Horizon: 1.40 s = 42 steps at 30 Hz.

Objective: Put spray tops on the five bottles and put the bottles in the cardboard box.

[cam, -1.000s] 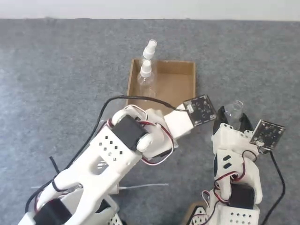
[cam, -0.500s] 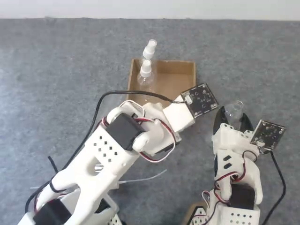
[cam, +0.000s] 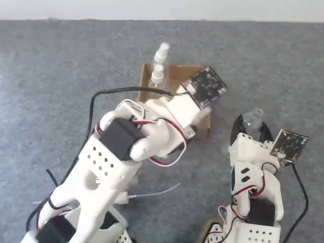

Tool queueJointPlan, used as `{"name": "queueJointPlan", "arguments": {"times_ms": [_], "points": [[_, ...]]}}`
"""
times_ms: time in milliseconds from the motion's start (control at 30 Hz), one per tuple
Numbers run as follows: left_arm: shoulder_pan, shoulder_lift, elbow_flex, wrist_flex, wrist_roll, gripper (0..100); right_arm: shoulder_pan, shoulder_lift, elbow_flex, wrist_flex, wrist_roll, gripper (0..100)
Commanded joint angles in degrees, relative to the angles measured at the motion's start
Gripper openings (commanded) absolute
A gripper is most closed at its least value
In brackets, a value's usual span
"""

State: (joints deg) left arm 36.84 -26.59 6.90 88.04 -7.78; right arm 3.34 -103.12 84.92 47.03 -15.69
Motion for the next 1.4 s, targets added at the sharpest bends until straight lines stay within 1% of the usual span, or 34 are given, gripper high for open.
{"name": "queueJointPlan", "arguments": {"times_ms": [0,67,200,300,367,567,767,900,1067,1200,1367], "points": [[-0.5,-7.6,-3.0,0.6,1.1,1,0.7,-0.9,-1.1,-0.9,-0.6,4.7],[-1.9,-10.8,-3.0,0.6,1.1,1,0.7,-0.9,-1.1,-0.9,-0.6,4.7],[-6.9,-14.6,-2.9,0.3,1.1,1,0.7,-0.9,-1.1,-0.9,-0.6,4.7],[-8.4,-16.7,-2.9,0.3,1.9,1,0.7,-0.9,-1.1,-0.9,-0.6,4.7],[-8.6,-18.5,-2.9,0.2,3.6,1,0.7,-0.9,-1.1,-0.9,-0.6,4.7],[-8.7,-24.3,-2.9,-2.4,4.0,1,0.7,-0.9,-1.1,-0.9,-0.6,4.7],[-8.7,-25.2,-2.9,-4.8,4.0,1,0.4,-0.9,-1.1,-0.9,-0.5,4.7],[-8.7,-25.2,-2.9,-8.2,6.2,1,0.3,-0.9,-1.1,-0.9,-0.5,4.7],[-8.7,-25.4,-3.3,-11.6,6.8,1,0.3,-0.9,-1.0,-0.9,-0.4,4.7],[-8.7,-26.5,-3.2,-12.0,8.1,1,0.2,-0.9,-1.0,-0.9,-0.5,4.7],[-8.7,-31.6,-2.9,-12.1,9.6,1,0.2,-0.9,-1.0,-0.9,-0.5,4.7]]}}
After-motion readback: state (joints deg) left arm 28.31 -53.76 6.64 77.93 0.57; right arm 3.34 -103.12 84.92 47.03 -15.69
